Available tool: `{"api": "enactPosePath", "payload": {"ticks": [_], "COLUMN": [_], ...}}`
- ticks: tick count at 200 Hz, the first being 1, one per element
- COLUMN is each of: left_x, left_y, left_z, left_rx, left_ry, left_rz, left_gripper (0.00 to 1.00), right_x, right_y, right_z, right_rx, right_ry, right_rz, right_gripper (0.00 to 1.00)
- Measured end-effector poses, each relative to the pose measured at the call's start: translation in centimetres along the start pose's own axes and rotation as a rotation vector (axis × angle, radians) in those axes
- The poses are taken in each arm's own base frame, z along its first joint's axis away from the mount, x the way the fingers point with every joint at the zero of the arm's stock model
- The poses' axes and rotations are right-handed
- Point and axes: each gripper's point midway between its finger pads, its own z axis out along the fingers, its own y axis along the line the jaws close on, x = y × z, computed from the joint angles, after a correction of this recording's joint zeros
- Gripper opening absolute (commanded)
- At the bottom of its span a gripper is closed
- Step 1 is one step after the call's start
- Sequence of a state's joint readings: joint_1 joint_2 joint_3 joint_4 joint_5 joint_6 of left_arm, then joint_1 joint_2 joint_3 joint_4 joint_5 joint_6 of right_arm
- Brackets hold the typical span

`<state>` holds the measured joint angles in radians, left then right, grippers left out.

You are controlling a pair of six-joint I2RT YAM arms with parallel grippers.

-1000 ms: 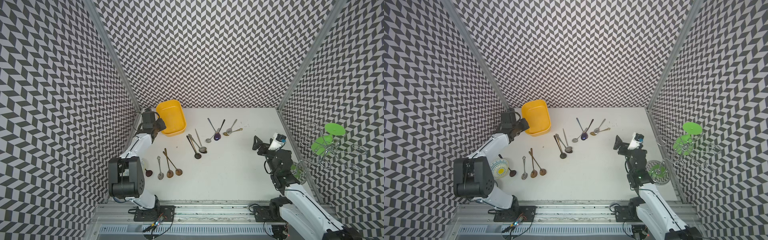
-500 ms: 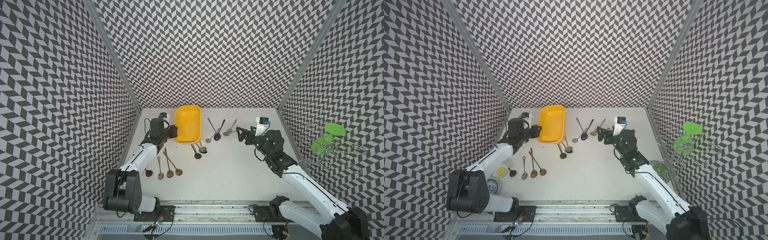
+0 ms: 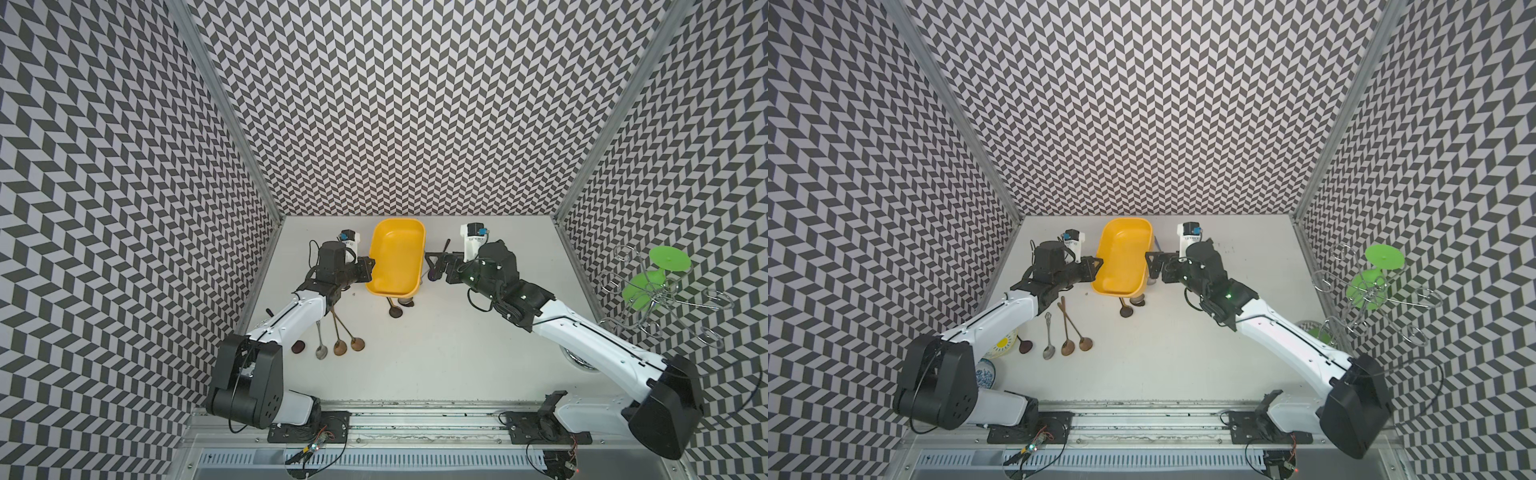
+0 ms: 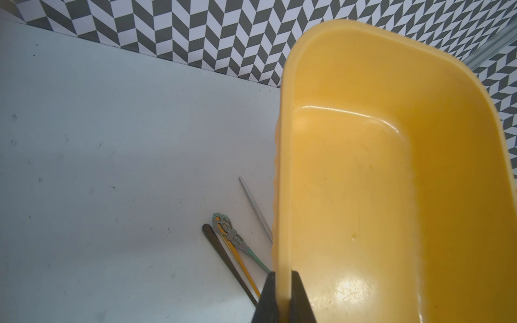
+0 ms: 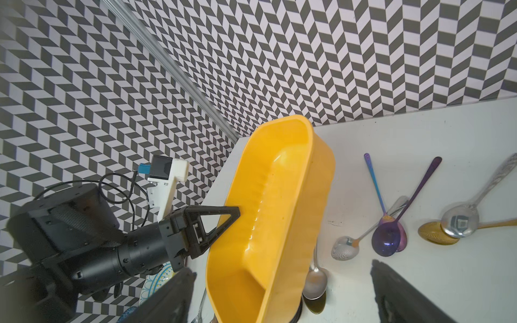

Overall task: Put the spoon into the storage box
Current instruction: Place the storage box at the center of the board.

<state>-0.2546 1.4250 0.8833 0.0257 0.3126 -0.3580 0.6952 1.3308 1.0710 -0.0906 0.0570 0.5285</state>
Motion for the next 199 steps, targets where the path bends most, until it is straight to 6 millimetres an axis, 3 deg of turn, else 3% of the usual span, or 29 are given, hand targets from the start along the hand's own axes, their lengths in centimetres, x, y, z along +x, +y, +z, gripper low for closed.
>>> {"api": "enactPosePath", "payload": {"ticks": [57,123,152,199], "left_x": [0.9,0.3,0.5,0.5], "left_y": [-1.3,-2.6,-2.9,-3.1], "left_z": [1.0,1.6,1.7,1.7], "left_rx": [-0.048,-0.083,-0.081,-0.078], "left_ry": [0.012,-0.005,-0.004,-0.003], "left_rz": [0.085,0.156,0.170,0.175], "left_gripper": [0.00,0.00,0.00,0.00], "right_x": [3.8,8.4,8.9,8.6], "right_y": [-1.5,-5.3,-6.0,-6.0], "right_z": [3.6,4.7,4.7,4.9], "right_rx": [0.194,0.373,0.412,0.411], "right_ry": [0.165,0.292,0.298,0.276], "right_rz": [0.071,0.159,0.181,0.195], "right_gripper": [0.91,0.82,0.62,0.15]}}
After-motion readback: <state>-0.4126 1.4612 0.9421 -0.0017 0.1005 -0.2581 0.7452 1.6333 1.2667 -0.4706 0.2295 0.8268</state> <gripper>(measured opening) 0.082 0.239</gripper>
